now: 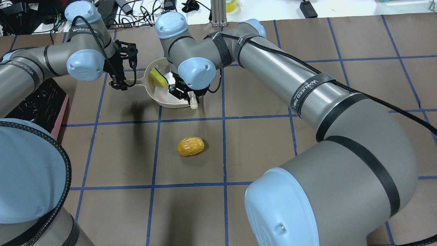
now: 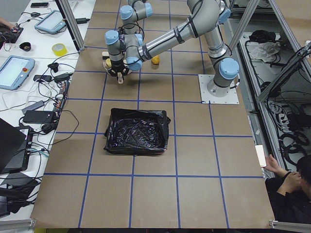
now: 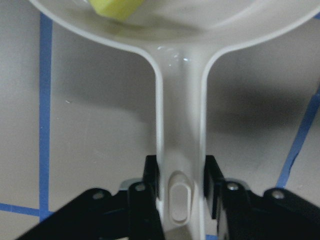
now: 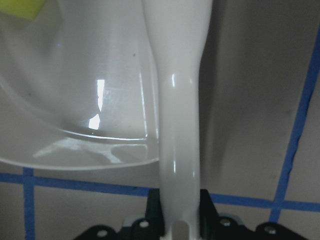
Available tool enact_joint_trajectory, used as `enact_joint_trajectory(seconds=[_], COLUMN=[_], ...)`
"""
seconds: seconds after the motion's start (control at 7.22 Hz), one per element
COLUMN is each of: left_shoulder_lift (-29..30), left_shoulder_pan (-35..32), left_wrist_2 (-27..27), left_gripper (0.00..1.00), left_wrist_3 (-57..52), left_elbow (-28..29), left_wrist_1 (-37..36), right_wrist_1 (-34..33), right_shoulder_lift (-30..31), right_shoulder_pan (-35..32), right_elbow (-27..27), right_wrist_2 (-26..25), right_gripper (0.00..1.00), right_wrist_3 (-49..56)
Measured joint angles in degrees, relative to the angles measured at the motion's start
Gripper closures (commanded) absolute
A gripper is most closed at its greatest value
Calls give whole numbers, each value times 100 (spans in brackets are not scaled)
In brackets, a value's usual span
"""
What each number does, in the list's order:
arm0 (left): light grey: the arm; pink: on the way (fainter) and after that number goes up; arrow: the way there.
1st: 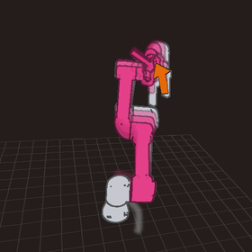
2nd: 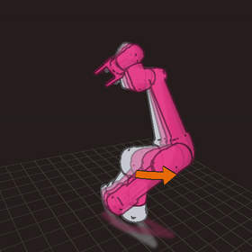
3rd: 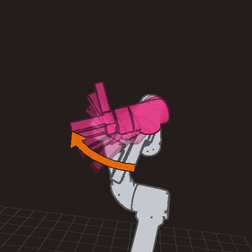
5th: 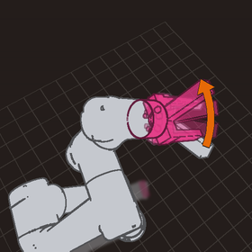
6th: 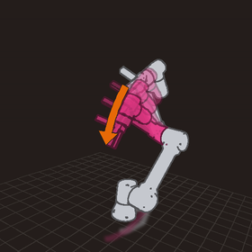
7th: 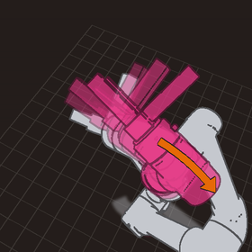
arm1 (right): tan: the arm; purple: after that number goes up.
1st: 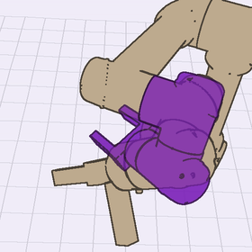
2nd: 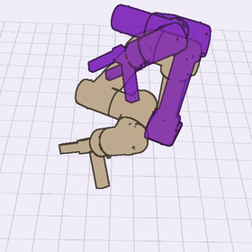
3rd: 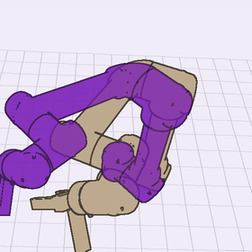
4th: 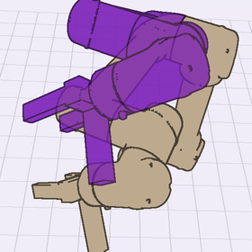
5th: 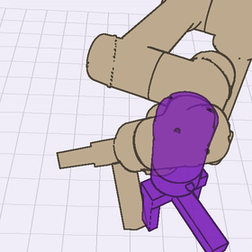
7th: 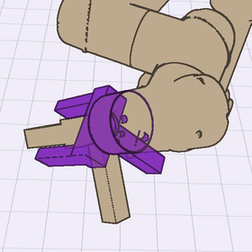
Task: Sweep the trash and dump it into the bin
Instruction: 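Move the brush with the right gripper behind the yellow potato toy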
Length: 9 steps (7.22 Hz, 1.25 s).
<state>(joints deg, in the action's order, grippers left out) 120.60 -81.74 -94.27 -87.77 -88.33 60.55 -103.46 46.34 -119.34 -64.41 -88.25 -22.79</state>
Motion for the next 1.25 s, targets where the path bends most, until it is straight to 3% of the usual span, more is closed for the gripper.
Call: enact_joint_trajectory(seconds=[0.55,0.97,1.25], left_shoulder_lift=[-17,-126,-271], left_shoulder_pan=[0,8,73], left_wrist_2=[1,-78,-264], left_gripper=[96,100,100], left_wrist_3=[-10,-161,-507], left_elbow=[-6,-82,-213], left_wrist_1=[-1,14,24], right_wrist_1=[641,1551,2280], right_shoulder_lift=[368,853,1293], right_shoulder_pan=[-163,41,246], right_elbow=[12,-16,-323], right_wrist_2=[850,899,800], right_gripper=[100,100,100], right_wrist_3=[-674,-610,-523])
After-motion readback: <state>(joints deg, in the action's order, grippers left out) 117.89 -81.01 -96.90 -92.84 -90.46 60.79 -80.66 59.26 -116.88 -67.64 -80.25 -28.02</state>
